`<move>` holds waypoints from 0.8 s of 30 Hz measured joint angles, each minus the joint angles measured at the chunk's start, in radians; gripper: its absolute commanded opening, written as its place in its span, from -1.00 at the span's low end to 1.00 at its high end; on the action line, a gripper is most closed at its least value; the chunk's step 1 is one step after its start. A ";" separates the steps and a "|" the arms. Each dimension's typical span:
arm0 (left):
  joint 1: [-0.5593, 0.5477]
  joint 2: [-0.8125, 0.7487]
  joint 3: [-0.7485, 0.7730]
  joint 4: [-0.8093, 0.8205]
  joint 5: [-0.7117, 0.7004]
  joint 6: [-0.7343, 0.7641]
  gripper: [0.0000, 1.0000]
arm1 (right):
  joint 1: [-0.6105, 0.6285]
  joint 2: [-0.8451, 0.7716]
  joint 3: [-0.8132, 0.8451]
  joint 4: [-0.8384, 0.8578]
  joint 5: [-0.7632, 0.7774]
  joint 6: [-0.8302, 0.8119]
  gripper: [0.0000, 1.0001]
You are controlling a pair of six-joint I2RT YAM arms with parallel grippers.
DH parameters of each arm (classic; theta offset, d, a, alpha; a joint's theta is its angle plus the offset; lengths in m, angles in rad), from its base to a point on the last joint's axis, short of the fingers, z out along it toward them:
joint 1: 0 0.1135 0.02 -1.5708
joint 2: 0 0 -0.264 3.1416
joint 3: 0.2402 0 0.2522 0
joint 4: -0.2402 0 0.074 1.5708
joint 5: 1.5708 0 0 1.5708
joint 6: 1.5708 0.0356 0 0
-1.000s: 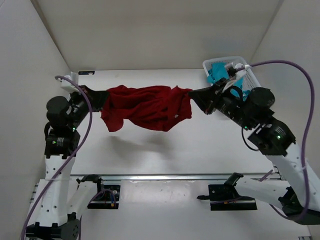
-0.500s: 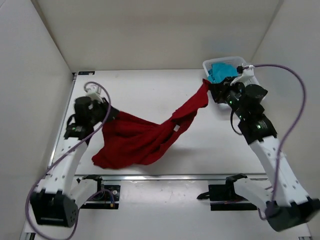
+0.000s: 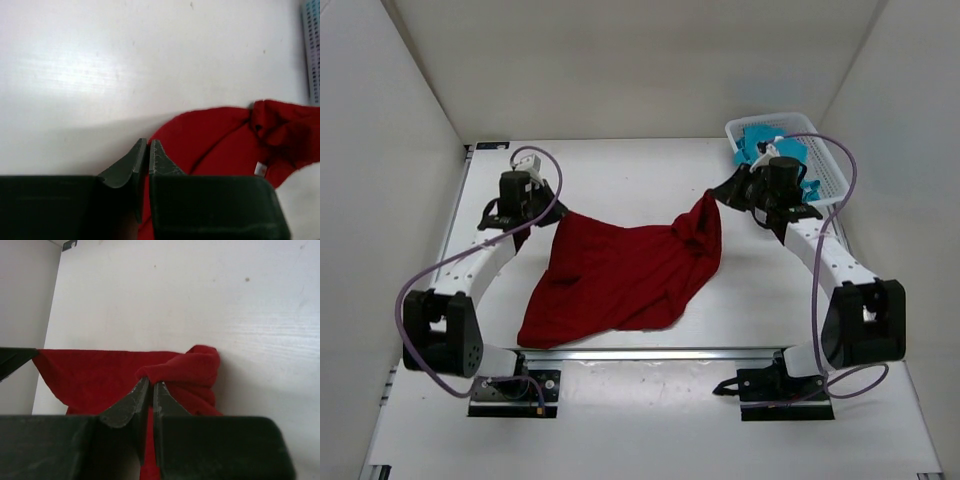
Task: Fold and stack the t-shirts
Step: Flatten out the tshirt
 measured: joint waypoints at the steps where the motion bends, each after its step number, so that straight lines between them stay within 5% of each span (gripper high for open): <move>1: -0.003 0.026 0.031 0.007 -0.005 -0.001 -0.94 | 0.000 0.026 0.030 0.008 -0.001 0.002 -1.00; 8: 0.013 0.172 0.189 0.027 -0.025 -0.007 -1.00 | 0.004 0.152 0.259 -0.068 0.014 -0.031 -1.00; 13: 0.019 0.017 0.158 0.006 0.004 -0.023 -1.00 | 0.113 0.004 0.272 -0.174 0.100 -0.105 -1.00; 18: 0.027 -0.243 0.222 -0.027 0.048 -0.047 -1.00 | 0.348 -0.238 0.372 -0.310 0.299 -0.210 -1.00; 24: 0.079 -0.419 0.456 -0.046 0.096 -0.074 -1.00 | 0.805 -0.409 0.599 -0.380 0.642 -0.343 -1.00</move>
